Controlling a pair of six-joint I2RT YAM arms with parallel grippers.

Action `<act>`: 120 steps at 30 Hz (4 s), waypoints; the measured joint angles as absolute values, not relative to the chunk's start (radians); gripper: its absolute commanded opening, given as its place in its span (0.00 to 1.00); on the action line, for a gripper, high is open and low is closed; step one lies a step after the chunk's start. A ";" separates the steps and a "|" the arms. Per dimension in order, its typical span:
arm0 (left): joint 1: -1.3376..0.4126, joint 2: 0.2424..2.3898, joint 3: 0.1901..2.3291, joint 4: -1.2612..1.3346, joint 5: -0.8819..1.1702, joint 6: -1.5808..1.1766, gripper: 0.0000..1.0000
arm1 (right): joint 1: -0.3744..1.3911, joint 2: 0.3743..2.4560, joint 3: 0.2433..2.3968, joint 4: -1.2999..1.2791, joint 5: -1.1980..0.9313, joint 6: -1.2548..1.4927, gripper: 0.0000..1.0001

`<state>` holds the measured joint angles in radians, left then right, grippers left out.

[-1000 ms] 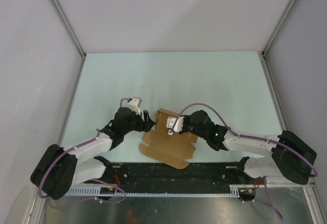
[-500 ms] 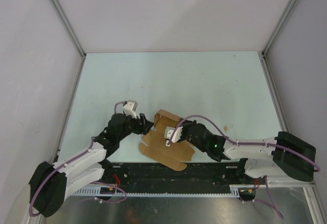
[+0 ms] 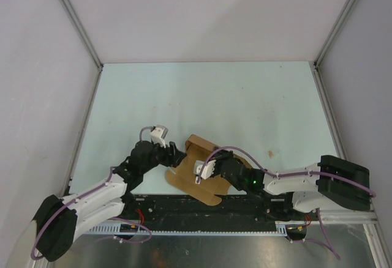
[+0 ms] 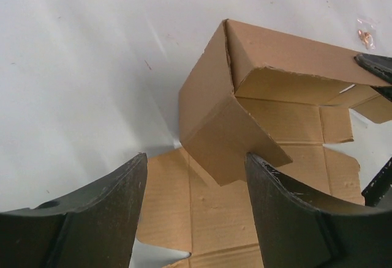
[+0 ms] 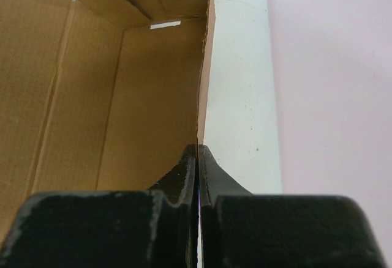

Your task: Fold the paper box

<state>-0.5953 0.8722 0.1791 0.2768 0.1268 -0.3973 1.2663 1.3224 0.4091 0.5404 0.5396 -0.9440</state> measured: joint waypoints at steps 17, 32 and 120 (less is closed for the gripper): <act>-0.695 0.952 0.173 0.284 0.045 -0.391 0.76 | 1.280 1.304 0.406 0.535 0.536 -0.934 0.00; -0.707 0.987 0.178 0.419 -0.025 -0.339 0.77 | 1.293 1.308 0.406 0.521 0.533 -0.926 0.00; -0.898 1.528 0.052 1.287 -0.207 -0.200 0.32 | 1.371 1.290 0.350 0.557 0.526 -0.844 0.25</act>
